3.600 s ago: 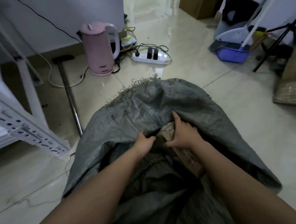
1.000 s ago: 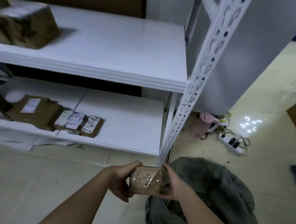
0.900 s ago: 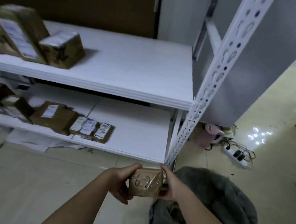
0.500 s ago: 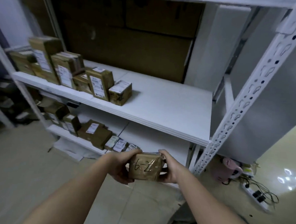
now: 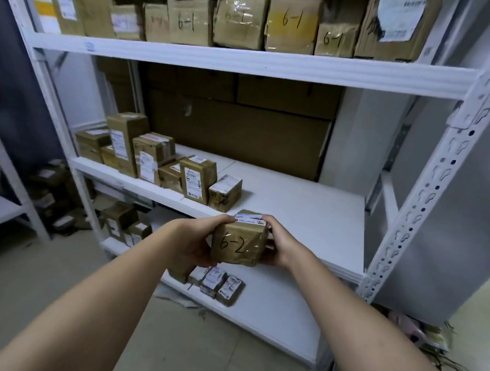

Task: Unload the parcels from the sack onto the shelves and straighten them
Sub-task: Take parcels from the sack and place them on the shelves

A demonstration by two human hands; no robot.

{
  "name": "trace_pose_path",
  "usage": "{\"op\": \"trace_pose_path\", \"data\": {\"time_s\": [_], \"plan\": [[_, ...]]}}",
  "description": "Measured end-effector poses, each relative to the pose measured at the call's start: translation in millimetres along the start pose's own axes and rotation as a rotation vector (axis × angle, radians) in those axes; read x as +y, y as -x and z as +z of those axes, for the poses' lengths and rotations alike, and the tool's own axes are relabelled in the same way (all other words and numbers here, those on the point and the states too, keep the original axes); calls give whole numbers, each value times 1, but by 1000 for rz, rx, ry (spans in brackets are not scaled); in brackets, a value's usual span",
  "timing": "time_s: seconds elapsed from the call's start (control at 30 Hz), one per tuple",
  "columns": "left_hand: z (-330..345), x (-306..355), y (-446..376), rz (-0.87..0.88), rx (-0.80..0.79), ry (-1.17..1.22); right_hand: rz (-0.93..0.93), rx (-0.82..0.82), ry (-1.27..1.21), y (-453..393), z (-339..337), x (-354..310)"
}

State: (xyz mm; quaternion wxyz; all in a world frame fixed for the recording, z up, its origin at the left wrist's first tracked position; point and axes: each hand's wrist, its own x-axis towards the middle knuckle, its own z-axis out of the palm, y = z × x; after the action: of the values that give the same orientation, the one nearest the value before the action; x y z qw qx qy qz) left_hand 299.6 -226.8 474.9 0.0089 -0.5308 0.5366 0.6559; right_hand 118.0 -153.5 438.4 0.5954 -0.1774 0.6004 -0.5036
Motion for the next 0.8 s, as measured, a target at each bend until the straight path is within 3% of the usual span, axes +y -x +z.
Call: {"op": "trace_pose_path", "data": {"time_s": [0.3,0.8], "plan": [[3,13,-55,161,113,65,-171,50,72,-53,-18,-21],[-41,64,-212,53,219,452,-115,46,-4,-216,-25,-56]]}}
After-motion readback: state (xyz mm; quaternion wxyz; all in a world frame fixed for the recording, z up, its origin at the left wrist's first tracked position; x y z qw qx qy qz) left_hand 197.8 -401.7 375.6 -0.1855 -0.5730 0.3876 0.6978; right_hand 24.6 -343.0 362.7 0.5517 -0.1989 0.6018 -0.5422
